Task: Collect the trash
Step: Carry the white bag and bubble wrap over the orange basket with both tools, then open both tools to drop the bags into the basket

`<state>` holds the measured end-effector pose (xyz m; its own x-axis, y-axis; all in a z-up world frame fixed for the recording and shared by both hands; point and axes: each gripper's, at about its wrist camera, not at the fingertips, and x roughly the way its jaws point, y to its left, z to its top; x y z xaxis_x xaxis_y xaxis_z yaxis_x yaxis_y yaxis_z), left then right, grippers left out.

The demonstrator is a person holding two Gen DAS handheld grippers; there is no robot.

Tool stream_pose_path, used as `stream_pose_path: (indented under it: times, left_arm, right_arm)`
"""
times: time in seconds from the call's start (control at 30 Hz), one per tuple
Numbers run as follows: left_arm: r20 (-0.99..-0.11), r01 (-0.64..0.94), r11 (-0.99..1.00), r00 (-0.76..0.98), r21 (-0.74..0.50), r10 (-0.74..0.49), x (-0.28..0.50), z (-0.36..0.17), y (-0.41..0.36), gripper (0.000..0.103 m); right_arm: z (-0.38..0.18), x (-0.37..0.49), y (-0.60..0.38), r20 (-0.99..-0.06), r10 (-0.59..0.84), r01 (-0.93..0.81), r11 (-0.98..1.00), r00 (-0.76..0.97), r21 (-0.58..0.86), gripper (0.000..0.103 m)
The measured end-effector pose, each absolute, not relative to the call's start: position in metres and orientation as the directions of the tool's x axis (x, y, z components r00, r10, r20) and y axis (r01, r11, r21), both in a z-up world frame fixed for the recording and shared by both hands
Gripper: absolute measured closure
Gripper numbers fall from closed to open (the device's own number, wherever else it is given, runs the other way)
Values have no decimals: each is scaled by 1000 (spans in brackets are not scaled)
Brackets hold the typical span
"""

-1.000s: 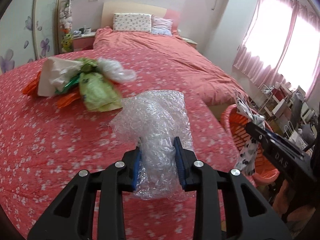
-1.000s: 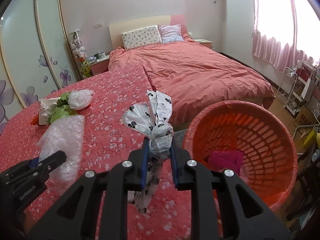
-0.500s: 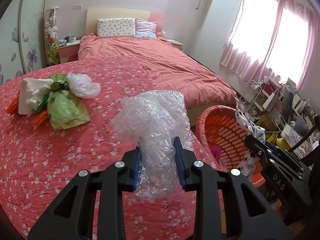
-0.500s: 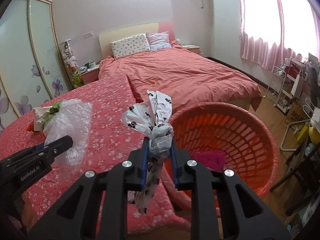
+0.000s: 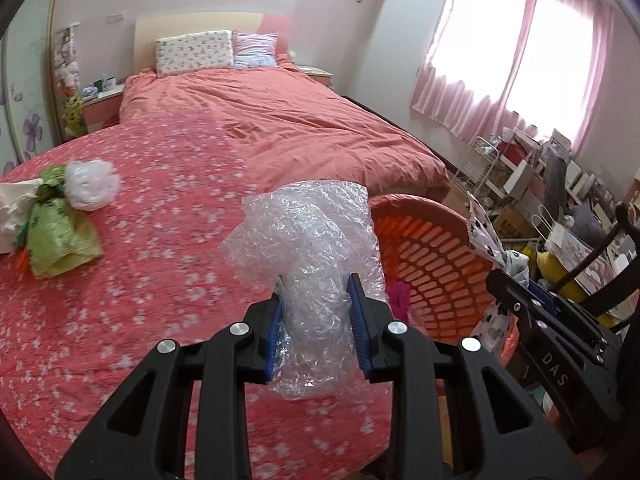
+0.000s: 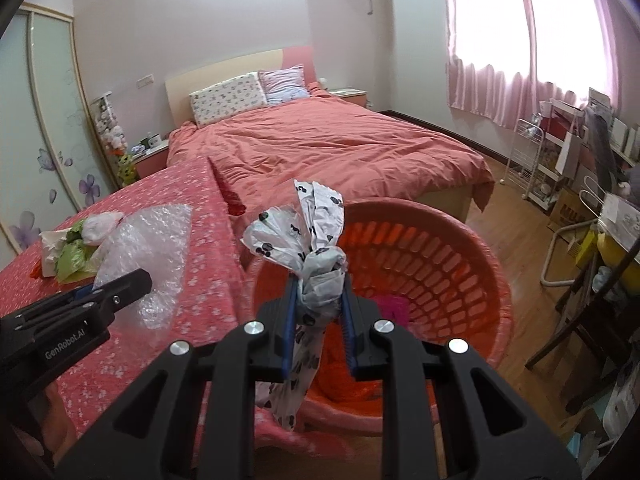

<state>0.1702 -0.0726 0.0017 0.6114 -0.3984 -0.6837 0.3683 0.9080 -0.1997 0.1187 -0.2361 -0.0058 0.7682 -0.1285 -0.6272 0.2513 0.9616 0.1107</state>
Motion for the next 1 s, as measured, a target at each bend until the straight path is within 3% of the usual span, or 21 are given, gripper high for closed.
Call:
stream_pose_path:
  times: [1.0]
  left_arm:
    - [-706,520,825,499,-220,-503,183,-17,-158,72]
  right_arm:
    - [-35,128,-321,-649,-175,380,906,740,188,82]
